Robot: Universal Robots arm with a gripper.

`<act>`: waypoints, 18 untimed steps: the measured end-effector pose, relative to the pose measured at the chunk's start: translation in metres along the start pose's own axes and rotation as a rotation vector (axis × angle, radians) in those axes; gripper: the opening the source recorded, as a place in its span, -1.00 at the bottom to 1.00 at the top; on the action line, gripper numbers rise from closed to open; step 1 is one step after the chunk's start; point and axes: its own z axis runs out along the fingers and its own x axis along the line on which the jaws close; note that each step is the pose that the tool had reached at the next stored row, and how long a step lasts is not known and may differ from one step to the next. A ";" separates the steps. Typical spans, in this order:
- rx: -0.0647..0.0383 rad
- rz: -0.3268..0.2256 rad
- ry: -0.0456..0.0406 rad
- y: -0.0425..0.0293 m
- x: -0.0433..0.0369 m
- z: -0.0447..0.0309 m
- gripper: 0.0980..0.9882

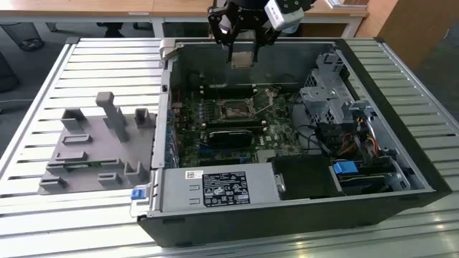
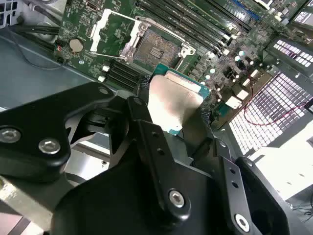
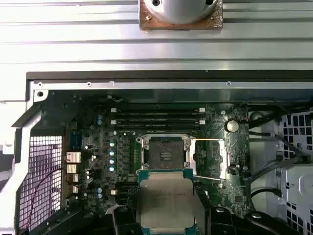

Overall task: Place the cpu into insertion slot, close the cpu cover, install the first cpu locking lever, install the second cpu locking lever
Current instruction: 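Place the cpu into insertion slot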

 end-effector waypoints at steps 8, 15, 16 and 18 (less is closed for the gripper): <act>0.000 0.002 -0.0001 0.0000 0.0000 0.0000 -0.04; 0.000 0.022 -0.0019 0.0000 0.0000 0.0000 -0.04; 0.000 0.027 -0.0024 0.0000 0.0000 0.0001 -0.04; 0.000 0.038 -0.0034 0.0000 0.0000 0.0001 -0.04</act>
